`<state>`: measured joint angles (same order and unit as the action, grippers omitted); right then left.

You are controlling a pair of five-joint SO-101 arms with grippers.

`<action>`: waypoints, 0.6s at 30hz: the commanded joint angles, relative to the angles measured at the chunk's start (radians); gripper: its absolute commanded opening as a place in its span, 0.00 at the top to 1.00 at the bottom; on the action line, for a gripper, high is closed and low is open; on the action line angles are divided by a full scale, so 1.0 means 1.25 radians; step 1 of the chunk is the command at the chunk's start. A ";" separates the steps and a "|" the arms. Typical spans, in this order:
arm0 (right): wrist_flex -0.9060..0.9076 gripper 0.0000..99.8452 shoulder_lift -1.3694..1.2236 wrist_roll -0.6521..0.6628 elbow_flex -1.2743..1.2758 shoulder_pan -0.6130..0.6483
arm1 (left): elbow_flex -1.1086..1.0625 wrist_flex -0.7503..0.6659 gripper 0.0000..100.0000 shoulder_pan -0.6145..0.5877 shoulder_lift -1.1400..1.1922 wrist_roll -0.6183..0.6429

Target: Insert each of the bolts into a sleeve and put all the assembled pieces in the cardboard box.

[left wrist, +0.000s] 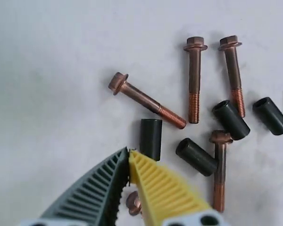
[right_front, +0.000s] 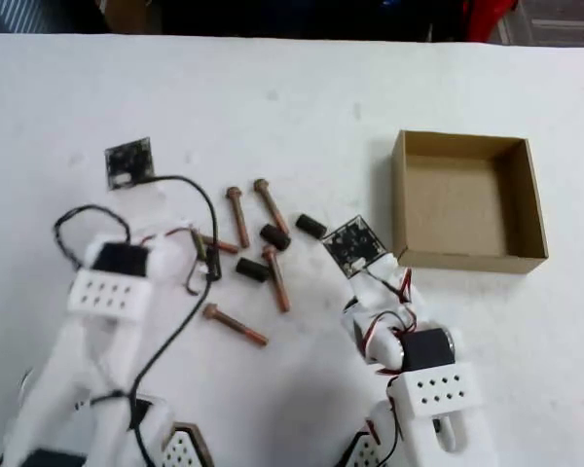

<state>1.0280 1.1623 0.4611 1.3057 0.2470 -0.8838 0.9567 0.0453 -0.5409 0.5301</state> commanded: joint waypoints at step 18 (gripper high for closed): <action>-0.015 0.98 0.013 0.015 0.007 -0.008 | 0.108 -0.161 0.83 -0.014 0.184 0.293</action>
<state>1.0249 1.1623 0.4641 1.3226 0.2470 -0.8255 0.7234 0.0437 -0.3076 0.8723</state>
